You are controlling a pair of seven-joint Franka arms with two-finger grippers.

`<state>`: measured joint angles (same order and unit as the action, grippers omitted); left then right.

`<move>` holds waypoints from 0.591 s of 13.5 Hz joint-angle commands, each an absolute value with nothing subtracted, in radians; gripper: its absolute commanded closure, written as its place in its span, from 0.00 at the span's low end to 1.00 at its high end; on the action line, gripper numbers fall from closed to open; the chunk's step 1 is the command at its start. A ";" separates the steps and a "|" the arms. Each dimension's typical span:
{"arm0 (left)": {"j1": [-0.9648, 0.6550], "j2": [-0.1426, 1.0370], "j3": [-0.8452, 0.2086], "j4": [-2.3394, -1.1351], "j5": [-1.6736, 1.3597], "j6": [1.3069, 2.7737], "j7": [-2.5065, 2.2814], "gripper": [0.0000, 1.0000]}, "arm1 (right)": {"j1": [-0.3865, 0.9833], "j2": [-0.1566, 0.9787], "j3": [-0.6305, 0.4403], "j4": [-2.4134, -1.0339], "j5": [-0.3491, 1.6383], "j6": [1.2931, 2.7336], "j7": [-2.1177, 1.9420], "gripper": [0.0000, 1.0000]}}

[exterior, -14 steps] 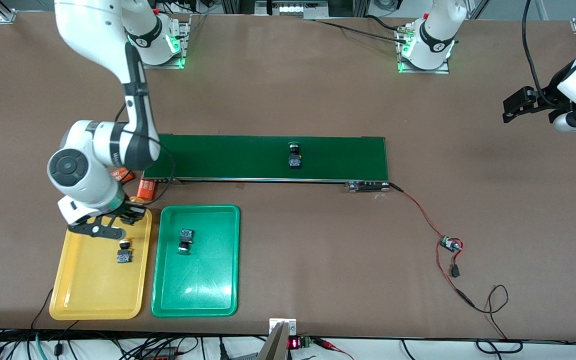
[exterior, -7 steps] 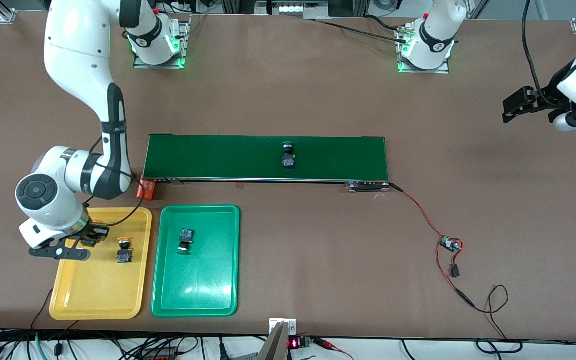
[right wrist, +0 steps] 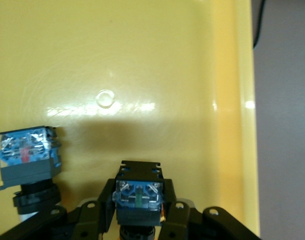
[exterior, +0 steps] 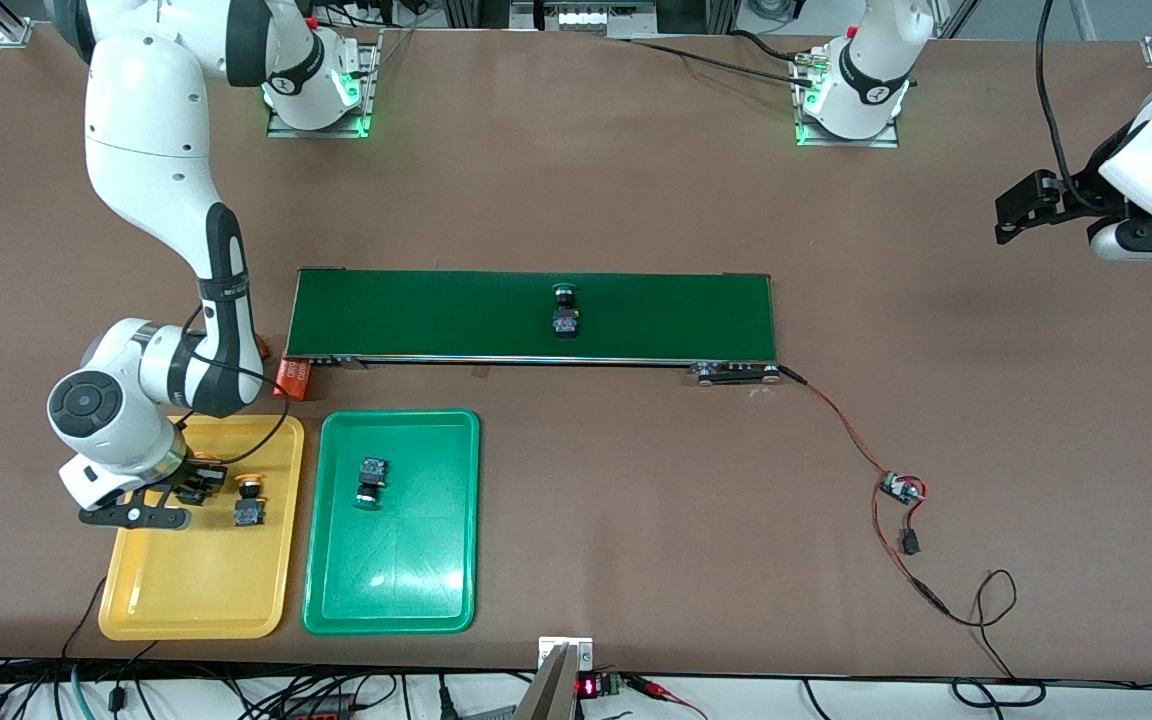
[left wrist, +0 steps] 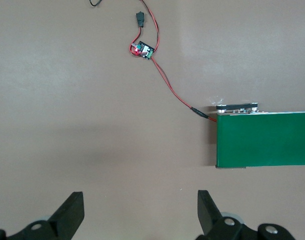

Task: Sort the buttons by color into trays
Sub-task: 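Carry the button into the yellow tray and open the right gripper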

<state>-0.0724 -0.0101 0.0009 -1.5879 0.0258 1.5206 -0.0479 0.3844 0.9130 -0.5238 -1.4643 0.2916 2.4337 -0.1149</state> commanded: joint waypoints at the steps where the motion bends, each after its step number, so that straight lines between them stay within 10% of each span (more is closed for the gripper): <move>1: -0.069 -0.020 0.002 -1.575 0.011 1.497 -0.029 0.00 | 0.370 0.896 -0.495 -1.448 0.318 2.416 -0.146 0.00; 8: -0.069 -0.020 0.002 -1.574 0.011 1.491 -0.029 0.00 | 0.452 0.638 -0.500 -1.471 0.316 1.961 -0.040 0.00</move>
<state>-0.0724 -0.0104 0.0009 -1.5858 0.0258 1.5124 -0.0478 0.4160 0.7151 -0.5098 -1.4357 0.3104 2.0517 -0.1003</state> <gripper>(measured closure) 0.000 0.000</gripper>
